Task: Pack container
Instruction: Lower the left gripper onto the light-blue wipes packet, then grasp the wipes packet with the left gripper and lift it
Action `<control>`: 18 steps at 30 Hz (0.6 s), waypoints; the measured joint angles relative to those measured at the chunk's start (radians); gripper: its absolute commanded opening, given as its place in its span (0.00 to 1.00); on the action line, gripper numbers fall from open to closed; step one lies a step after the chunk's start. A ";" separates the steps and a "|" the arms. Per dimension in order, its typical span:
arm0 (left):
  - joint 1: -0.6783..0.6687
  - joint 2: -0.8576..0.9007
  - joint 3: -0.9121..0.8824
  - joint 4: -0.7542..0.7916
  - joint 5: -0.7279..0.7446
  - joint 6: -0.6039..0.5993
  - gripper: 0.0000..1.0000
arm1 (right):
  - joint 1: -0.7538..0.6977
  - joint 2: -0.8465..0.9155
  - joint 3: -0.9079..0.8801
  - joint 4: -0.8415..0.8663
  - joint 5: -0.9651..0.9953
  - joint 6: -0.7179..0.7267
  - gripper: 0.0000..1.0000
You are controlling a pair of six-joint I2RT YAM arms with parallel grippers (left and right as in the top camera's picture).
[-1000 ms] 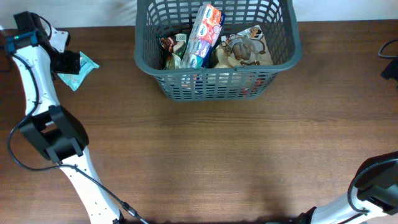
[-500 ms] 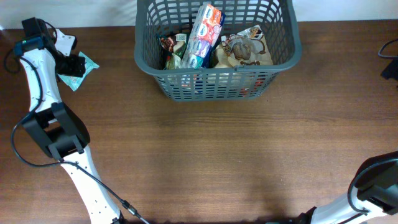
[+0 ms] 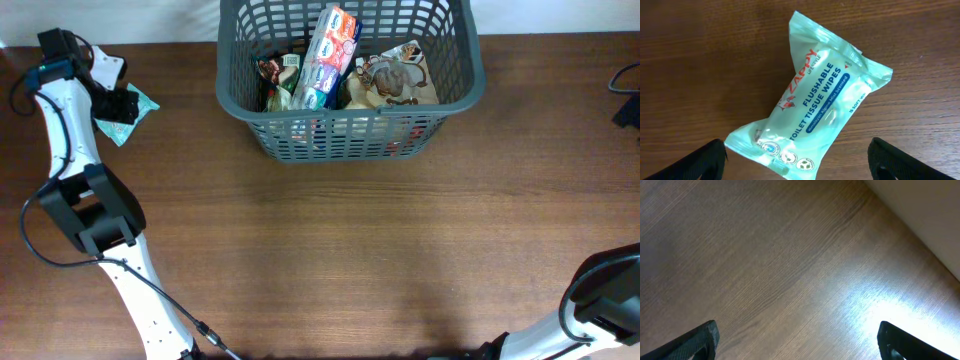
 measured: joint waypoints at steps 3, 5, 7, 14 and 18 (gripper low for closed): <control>0.000 0.018 0.000 0.000 0.000 0.003 0.86 | 0.000 0.000 0.000 0.000 0.000 0.000 0.99; 0.000 0.034 0.000 0.002 0.000 0.004 0.86 | 0.000 0.000 0.000 0.000 0.000 0.000 0.99; 0.000 0.044 0.000 0.007 0.000 0.004 0.86 | 0.000 0.000 0.000 0.000 0.000 0.000 0.99; 0.000 0.048 0.000 0.011 0.000 0.007 0.86 | 0.000 0.000 0.000 0.000 0.000 0.000 0.99; 0.000 0.050 0.000 0.011 0.000 0.010 0.82 | 0.000 0.000 0.000 0.000 0.000 0.000 0.99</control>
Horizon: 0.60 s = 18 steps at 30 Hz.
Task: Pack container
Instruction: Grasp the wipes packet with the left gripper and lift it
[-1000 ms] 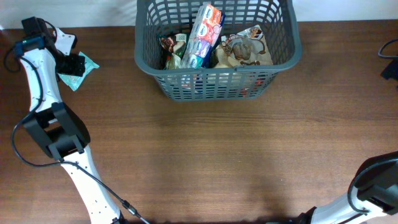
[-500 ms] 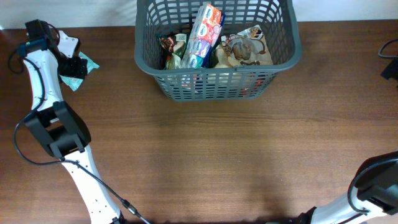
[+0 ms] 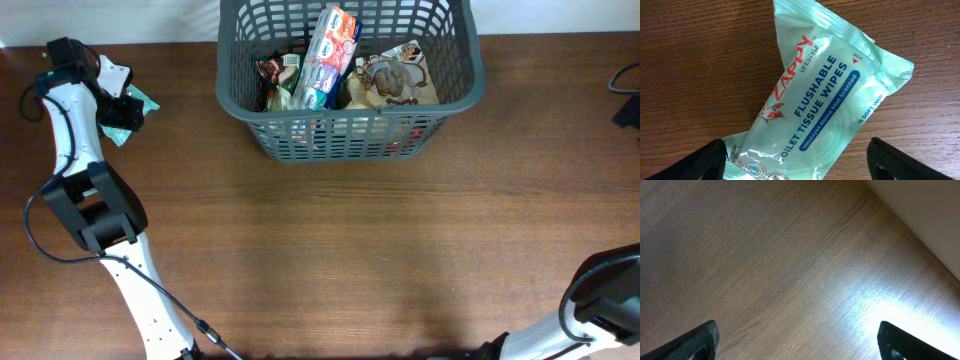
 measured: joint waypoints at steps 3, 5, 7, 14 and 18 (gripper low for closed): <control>0.000 0.006 0.000 0.000 0.000 0.001 0.84 | 0.000 0.000 0.000 0.000 0.000 0.000 0.99; 0.000 0.011 0.000 0.000 0.000 0.001 0.86 | 0.000 0.000 0.000 0.000 0.000 0.000 0.99; 0.000 0.018 0.000 0.001 0.000 0.003 0.87 | 0.000 0.000 0.000 0.000 0.000 0.000 0.99; 0.000 0.039 0.000 0.003 0.008 0.005 0.78 | 0.000 0.000 0.000 0.000 0.000 0.001 0.99; 0.000 0.040 0.000 0.004 0.010 0.009 0.34 | 0.000 0.000 0.000 0.000 0.000 0.000 0.99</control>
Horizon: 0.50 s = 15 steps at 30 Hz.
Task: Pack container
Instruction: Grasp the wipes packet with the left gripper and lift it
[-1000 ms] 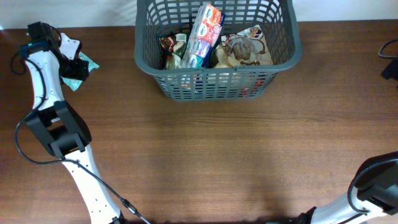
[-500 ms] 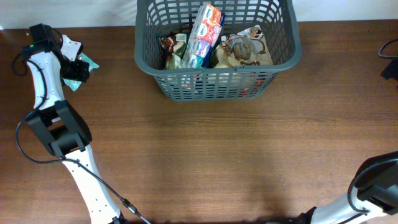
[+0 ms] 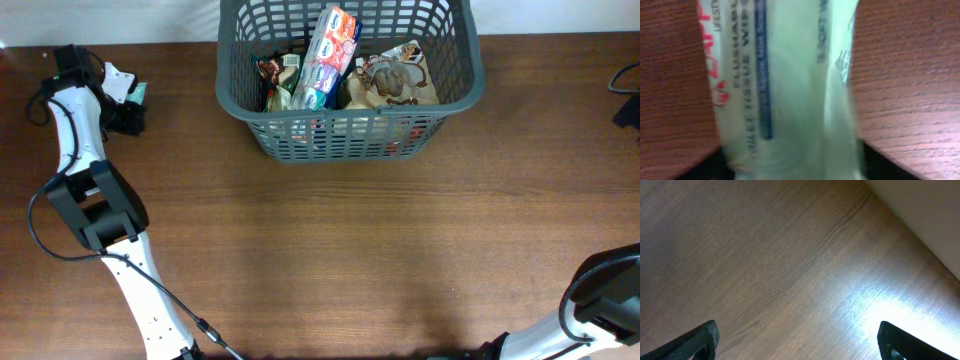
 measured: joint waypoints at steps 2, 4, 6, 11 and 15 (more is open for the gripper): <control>0.000 0.002 0.000 0.003 0.000 0.002 0.16 | 0.000 0.000 0.000 0.000 0.000 0.000 0.99; 0.000 0.002 0.000 0.007 0.000 0.001 0.02 | 0.000 0.000 0.000 0.000 0.000 0.000 0.99; 0.000 0.002 0.001 0.009 0.001 0.003 0.02 | 0.000 0.000 0.000 0.000 0.000 0.000 0.99; 0.000 0.002 0.002 0.010 0.001 -0.002 0.02 | 0.000 0.000 0.000 0.000 0.000 0.000 0.99; 0.000 0.002 0.002 0.011 0.001 -0.024 0.02 | 0.000 0.000 0.000 0.000 0.000 0.000 0.99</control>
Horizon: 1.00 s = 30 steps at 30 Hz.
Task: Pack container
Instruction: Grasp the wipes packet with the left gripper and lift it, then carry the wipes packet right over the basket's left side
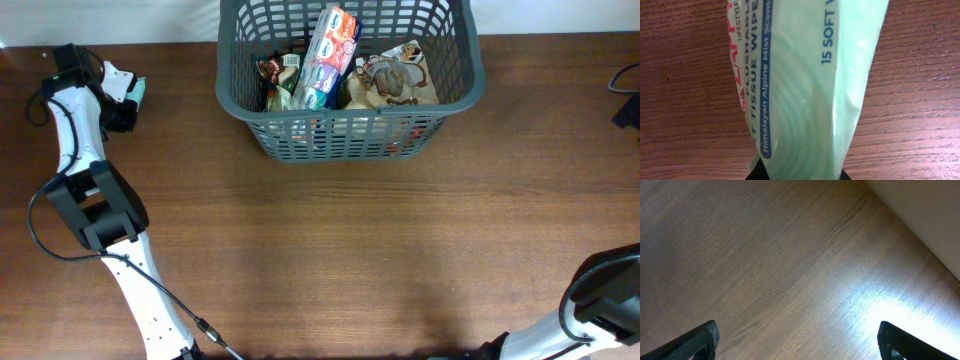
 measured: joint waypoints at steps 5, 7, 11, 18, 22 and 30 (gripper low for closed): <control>-0.001 0.001 0.017 -0.038 0.015 -0.028 0.02 | 0.000 0.000 0.000 0.000 0.000 -0.001 0.99; -0.004 0.014 0.052 -0.079 0.035 -0.034 0.02 | 0.000 0.000 0.000 0.000 0.000 0.000 0.99; -0.021 0.044 0.185 -0.155 0.069 -0.055 0.02 | 0.000 0.000 0.000 0.000 0.000 0.000 0.99; -0.084 0.047 0.555 -0.260 0.099 -0.141 0.02 | 0.000 0.000 0.000 0.000 0.000 0.000 0.99; -0.118 -0.006 0.608 -0.266 0.163 -0.217 0.02 | 0.000 0.000 0.000 0.000 0.000 -0.001 0.99; -0.211 -0.148 0.608 -0.263 0.303 -0.274 0.02 | 0.000 0.000 0.000 0.000 0.000 0.000 0.99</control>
